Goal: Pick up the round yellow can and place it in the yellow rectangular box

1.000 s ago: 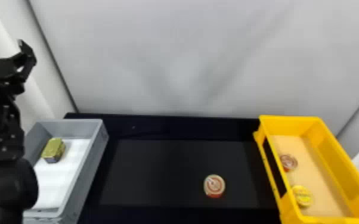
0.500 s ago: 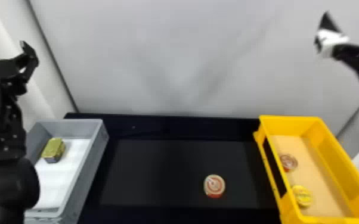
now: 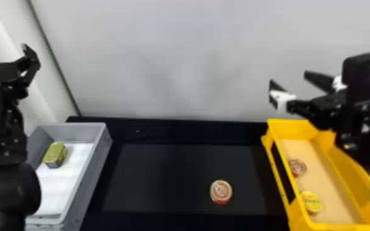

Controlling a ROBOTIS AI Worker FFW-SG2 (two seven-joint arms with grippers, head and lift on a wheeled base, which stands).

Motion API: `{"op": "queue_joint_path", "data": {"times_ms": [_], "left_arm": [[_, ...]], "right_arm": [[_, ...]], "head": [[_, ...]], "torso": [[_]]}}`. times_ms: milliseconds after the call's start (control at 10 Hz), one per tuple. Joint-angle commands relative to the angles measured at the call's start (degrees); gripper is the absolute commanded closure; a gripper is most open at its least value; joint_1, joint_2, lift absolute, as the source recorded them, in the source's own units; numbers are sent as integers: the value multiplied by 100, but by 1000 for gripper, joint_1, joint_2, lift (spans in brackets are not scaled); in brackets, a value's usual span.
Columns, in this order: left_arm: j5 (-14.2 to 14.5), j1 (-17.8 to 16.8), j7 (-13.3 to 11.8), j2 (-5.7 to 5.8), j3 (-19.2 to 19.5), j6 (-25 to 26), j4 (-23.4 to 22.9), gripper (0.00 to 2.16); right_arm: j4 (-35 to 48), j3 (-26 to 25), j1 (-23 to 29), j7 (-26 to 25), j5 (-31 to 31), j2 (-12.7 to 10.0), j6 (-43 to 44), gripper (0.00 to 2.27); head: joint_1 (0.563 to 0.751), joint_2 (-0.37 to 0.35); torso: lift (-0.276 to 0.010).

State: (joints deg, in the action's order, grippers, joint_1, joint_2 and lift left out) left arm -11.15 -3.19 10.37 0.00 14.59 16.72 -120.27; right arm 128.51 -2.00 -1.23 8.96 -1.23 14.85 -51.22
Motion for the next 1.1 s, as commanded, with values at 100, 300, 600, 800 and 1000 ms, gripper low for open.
{"op": "queue_joint_path", "data": {"times_ms": [100,300,600,800,1000], "left_arm": [[17,-6,0,-15,0,8,47,98],[17,-15,-8,-15,0,8,74,98],[17,-15,-8,-15,9,8,91,98],[25,-24,-8,-15,9,8,109,98],[34,-15,-8,-15,9,8,118,96]], "right_arm": [[-151,341,255,405,-308,9,-558,214],[-221,596,299,598,-308,9,-884,228],[-450,921,457,678,-493,9,-1156,239],[-652,1018,493,845,-466,18,-1323,239],[-696,1194,519,1390,369,44,-1464,239]], "head": [[694,14],[694,14],[694,14],[694,14],[694,14]], "torso": [[-60],[-60],[-60],[-60],[-60]]}}
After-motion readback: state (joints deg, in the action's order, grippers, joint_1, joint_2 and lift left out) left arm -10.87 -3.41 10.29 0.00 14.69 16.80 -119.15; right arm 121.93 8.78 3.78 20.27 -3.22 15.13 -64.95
